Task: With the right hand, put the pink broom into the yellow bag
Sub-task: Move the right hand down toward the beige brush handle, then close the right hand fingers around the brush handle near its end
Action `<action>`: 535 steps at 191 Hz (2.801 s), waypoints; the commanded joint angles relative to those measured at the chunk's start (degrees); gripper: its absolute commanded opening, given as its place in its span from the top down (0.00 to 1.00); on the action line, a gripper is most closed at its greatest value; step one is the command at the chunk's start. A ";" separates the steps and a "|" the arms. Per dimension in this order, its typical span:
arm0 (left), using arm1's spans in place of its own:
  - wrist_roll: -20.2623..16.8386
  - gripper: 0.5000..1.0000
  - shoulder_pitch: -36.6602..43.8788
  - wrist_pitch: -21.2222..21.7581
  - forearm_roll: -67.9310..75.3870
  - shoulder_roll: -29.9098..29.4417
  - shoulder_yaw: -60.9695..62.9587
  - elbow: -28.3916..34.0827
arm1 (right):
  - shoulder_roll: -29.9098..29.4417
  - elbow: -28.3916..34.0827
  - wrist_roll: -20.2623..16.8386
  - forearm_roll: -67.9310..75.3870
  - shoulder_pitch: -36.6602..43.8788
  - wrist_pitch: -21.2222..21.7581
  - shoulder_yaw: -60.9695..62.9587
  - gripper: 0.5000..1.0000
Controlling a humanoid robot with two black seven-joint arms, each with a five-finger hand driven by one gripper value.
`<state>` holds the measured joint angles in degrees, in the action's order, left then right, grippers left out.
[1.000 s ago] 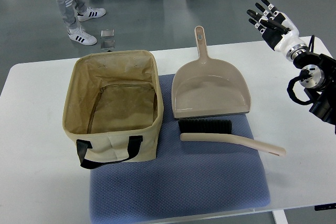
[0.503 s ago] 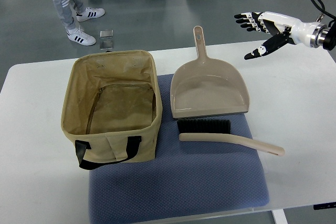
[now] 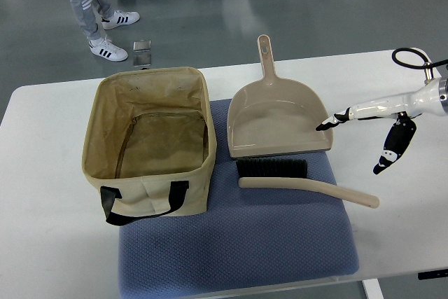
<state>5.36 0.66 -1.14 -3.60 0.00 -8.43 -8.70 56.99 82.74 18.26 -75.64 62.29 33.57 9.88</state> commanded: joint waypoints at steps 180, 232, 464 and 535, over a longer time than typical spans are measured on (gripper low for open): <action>0.00 0.00 0.04 0.00 0.00 0.00 -0.01 0.00 | -6.45 3.83 -6.56 0.14 -11.84 -9.40 0.67 0.05; 0.00 0.00 -0.05 0.00 0.00 0.00 -0.01 0.00 | -7.51 2.69 -9.12 -0.39 -12.72 -11.51 0.76 0.05; 0.00 0.00 -0.05 0.00 0.00 0.00 -0.01 0.00 | -5.75 2.43 -11.31 -1.18 -15.27 -14.85 1.11 0.09; 0.00 0.00 0.04 0.00 0.00 0.00 -0.01 0.00 | -9.53 2.43 -12.46 -1.97 -15.27 -16.17 1.11 0.26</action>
<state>5.36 0.65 -1.14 -3.60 0.00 -8.44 -8.70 48.97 85.20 6.62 -77.00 47.04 17.71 10.99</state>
